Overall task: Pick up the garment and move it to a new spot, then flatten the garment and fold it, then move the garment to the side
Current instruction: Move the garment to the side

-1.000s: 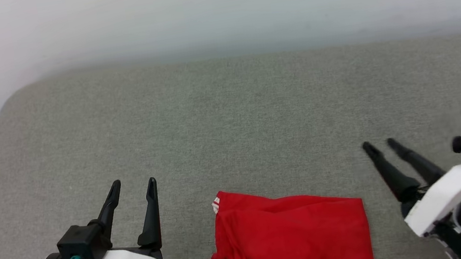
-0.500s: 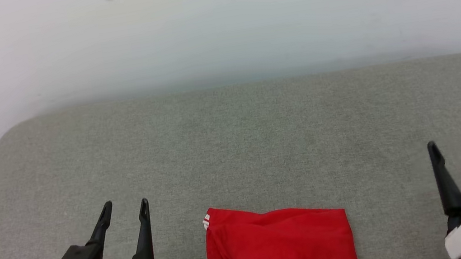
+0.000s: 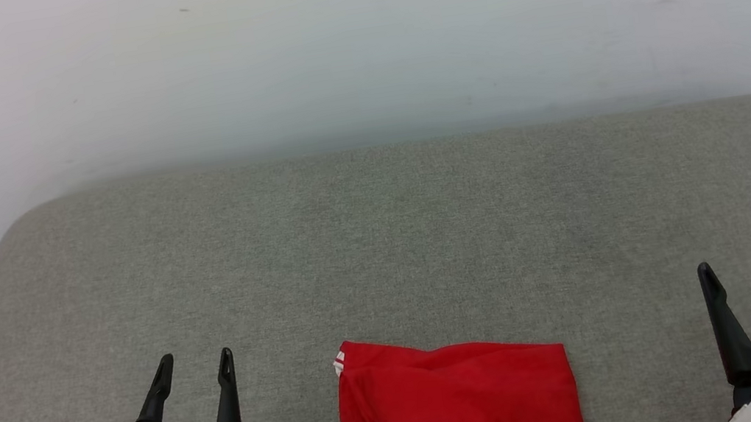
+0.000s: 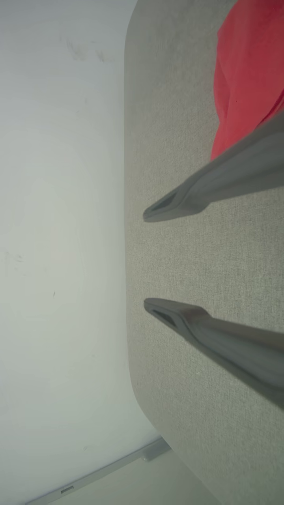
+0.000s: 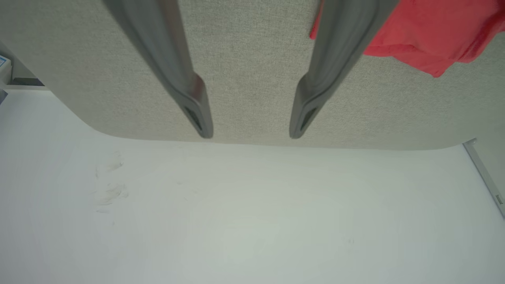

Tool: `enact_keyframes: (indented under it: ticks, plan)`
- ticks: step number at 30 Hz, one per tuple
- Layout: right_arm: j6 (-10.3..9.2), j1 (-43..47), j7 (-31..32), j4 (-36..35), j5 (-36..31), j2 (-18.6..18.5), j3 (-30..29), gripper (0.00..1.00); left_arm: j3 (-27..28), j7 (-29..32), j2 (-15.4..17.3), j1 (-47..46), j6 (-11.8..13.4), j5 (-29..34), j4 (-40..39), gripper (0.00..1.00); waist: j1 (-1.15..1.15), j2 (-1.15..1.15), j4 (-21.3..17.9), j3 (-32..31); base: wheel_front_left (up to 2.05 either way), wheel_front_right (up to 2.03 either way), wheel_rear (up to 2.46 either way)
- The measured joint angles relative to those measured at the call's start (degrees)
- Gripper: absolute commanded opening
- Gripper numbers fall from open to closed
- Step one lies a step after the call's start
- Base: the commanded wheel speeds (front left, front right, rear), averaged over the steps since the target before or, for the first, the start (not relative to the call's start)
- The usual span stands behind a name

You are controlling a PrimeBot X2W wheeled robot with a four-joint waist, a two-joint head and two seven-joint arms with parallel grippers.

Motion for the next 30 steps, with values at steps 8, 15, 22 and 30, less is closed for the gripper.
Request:
enact_keyframes:
  ticks: [8,15,22,30]
  plan:
    - [0.00,0.03,2.89,-1.03,1.55,0.14,-1.08,1.00,1.09,-0.02,-1.29,-0.24,-1.14,0.36,0.59,1.00,0.00,0.00,0.33,0.63,0.00,0.00,0.00]
    - [-0.02,1.16,7.68,2.75,17.68,0.21,-7.51,1.00,2.14,-0.03,-2.90,-1.98,-2.49,0.99,0.87,1.00,0.00,0.00,1.59,1.99,0.00,0.00,0.00]
    - [-0.01,2.16,21.49,7.95,30.64,-1.10,-5.99,1.00,3.04,-0.09,-4.99,-5.21,-4.22,2.02,0.03,1.00,0.00,0.00,3.49,5.82,0.00,0.00,0.00]
    - [-0.01,-0.03,30.80,12.93,40.09,-3.09,2.31,1.00,4.53,-0.09,-8.38,-8.42,-6.67,3.78,0.33,1.00,0.01,0.00,6.23,11.78,0.00,0.00,0.00]
